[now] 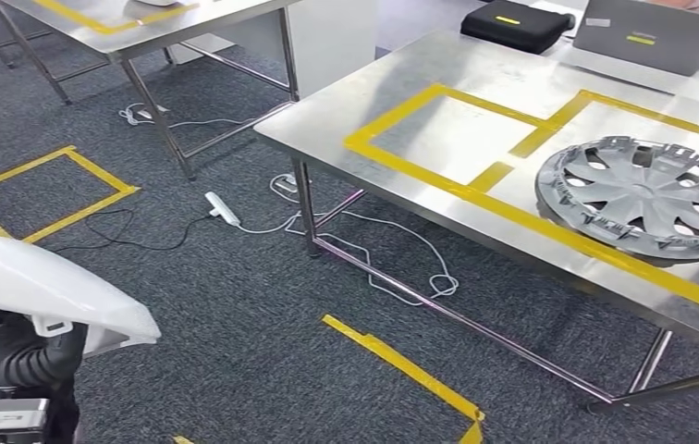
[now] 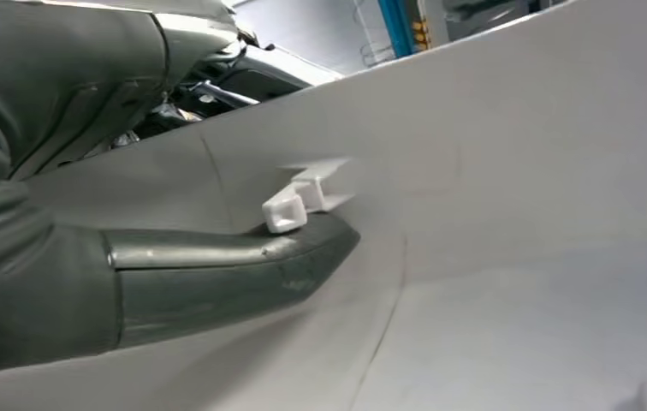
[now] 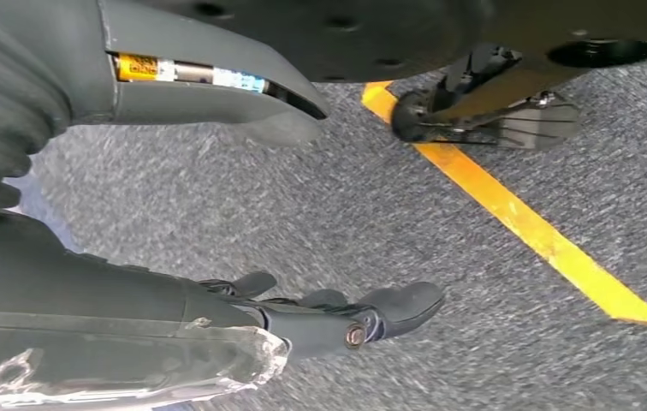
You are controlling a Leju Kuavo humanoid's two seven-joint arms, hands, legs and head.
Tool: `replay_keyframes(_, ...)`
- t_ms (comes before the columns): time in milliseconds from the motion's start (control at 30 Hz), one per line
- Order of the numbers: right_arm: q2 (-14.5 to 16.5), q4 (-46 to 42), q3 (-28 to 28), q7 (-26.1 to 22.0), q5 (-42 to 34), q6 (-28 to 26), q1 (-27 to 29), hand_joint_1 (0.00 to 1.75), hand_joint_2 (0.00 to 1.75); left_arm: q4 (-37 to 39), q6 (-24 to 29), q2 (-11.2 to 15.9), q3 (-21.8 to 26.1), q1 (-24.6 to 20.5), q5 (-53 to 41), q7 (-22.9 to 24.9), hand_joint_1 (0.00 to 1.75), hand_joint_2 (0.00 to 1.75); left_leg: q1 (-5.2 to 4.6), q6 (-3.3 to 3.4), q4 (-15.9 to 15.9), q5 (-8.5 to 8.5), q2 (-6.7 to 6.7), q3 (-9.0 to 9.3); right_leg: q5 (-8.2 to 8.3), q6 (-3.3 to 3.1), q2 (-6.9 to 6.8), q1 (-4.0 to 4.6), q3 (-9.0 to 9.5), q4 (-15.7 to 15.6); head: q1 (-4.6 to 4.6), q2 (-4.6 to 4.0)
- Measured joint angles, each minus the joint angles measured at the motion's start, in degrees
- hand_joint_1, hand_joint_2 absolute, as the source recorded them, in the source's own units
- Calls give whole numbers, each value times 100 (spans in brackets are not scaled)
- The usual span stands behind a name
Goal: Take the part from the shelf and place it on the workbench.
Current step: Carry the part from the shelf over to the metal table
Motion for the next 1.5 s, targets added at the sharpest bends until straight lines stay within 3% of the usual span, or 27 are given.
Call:
replay_keyframes(67,0,-10,0,0,0,1,-8,0,175,-3,2,-3,14,19,0,-1,175,175,-17,8,4,-6,154,-2,-268,27,-117,-11,-314,672,9,0)
replay_keyframes(100,0,-13,0,0,1,3,-2,0,175,-3,2,-4,18,21,-2,-1,175,175,-23,10,5,-9,225,0,-264,32,-135,-13,-356,781,10,0)
replay_keyframes(133,0,-15,0,0,2,7,7,0,175,-3,0,-5,17,21,-5,-1,175,175,-29,8,5,-12,287,4,-158,26,-151,-14,-284,666,10,0)
replay_keyframes(167,0,-16,0,0,4,10,14,0,175,-3,-2,-8,17,21,-12,-1,175,175,-34,3,5,-18,345,12,23,11,-196,-11,-90,325,10,0)
replay_keyframes(233,0,-26,0,-1,11,19,8,0,175,-4,-6,-15,18,22,-36,-4,175,175,-56,-29,10,-40,447,37,283,-49,-435,21,360,-478,5,0)
replay_keyframes(267,1,-34,0,-3,14,22,-1,0,175,-5,-7,-18,19,23,-48,-8,175,175,-69,-53,13,-50,492,46,336,-84,-524,41,507,-732,1,0)
replay_keyframes(300,1,-42,0,-4,16,26,-7,0,175,-8,-7,-21,19,24,-59,-13,175,175,-81,-79,15,-57,536,53,331,-115,-568,60,554,-830,-4,0)
replay_keyframes(367,1,-50,-2,-2,23,31,0,0,175,-15,-4,-29,19,26,-69,-31,175,175,-82,-137,8,-69,610,72,352,-172,-460,62,543,-838,-5,0)
replay_keyframes(433,2,-54,-5,4,35,32,16,0,175,-25,7,-38,23,28,-73,-45,175,175,-63,-213,137,-204,455,50,385,-233,-351,34,554,-867,-21,0)
replay_keyframes(500,5,-57,-9,6,46,34,14,0,175,-32,19,-42,42,48,-73,-49,175,175,-43,-262,691,-563,187,-171,415,-281,-235,14,563,-883,-51,0)
replay_keyframes(567,10,-60,-13,8,53,37,8,0,175,-32,26,-44,61,75,-73,-49,175,175,-37,-270,1371,-891,96,-480,425,-300,-124,19,551,-881,-60,0)
replay_keyframes(633,11,-60,-15,9,55,38,10,0,175,-32,28,-46,66,85,-73,-49,175,175,-36,-271,1639,-985,86,-608,427,-301,-75,22,547,-879,-61,0)
replay_keyframes(733,11,-61,-22,10,57,38,18,0,175,-32,33,-46,68,89,-73,-49,175,175,-36,-267,1694,-936,85,-648,427,-301,-22,24,551,-879,-60,0)
replay_keyframes(767,11,-61,-28,13,61,40,22,0,175,-32,38,-48,70,91,-75,-49,175,175,-36,-253,1499,-751,66,-572,427,-300,48,26,559,-875,-59,0)
replay_keyframes(867,19,-75,-39,32,87,61,19,0,175,-33,69,-53,74,100,-110,-50,175,175,-26,-141,277,-84,-303,-90,440,-230,350,30,511,-829,-59,0)
replay_keyframes(900,23,-81,-39,35,95,68,22,0,175,-33,79,-54,75,101,-121,-51,175,175,-30,-110,75,-32,-387,-18,454,-187,423,19,474,-823,-63,0)
replay_keyframes(933,24,-87,-39,36,97,72,32,0,175,-33,83,-55,74,100,-123,-51,175,175,-34,-90,43,-33,-343,-14,470,-144,477,6,434,-830,-61,0)
replay_keyframes(1000,26,-95,-40,37,98,74,52,0,175,-34,87,-64,74,96,-126,-52,175,175,-21,-27,-5,-2,-221,3,406,-76,358,4,353,-737,-50,0)
replay_keyframes(1033,26,-98,-41,37,98,74,49,0,175,-34,87,-71,74,97,-128,-53,175,175,-10,5,-31,9,-146,14,282,-45,217,9,251,-546,-33,0)
replay_keyframes(1100,26,-104,-42,36,98,73,27,0,175,-34,89,-79,77,107,-131,-55,175,175,-10,39,-40,9,4,17,-99,9,-61,-1,-85,162,-8,0)
replay_keyframes(1167,26,-108,-42,36,98,73,25,0,175,-34,90,-85,77,113,-133,-55,175,175,-15,40,-37,5,148,14,-318,51,-125,-23,-369,771,-8,0)
replay_keyframes(1200,26,-109,-43,37,99,74,34,0,175,-34,90,-86,76,113,-136,-55,175,175,-15,34,-36,0,210,16,-271,61,-136,-30,-366,791,-5,0)
replay_keyframes(1233,25,-110,-44,37,99,74,42,0,175,-34,90,-87,75,113,-138,-55,175,175,-15,25,-35,-6,269,22,-129,61,-158,-35,-242,578,-5,0)
replay_keyframes(1300,24,-117,-47,37,102,75,41,0,175,-34,90,-87,75,113,-144,-55,175,175,-28,-12,-29,-30,368,44,200,39,-316,-25,213,-231,-3,0)
replay_keyframes(1367,24,-128,-48,33,116,77,23,0,175,-34,95,-87,77,108,-156,-55,175,175,-58,-71,-12,-55,445,59,333,-22,-448,-1,527,-766,-20,0)
replay_keyframes(1433,24,-134,-49,28,147,81,24,0,175,-34,102,-87,75,95,-171,-55,175,175,-69,-126,-1,-63,511,66,339,-95,-411,18,568,-838,-42,0)
replay_keyframes(1500,24,-134,-53,27,180,89,40,0,175,-34,107,-88,74,77,-178,-54,175,175,-45,-189,63,-135,452,54,361,-162,-350,7,565,-853,-52,0)
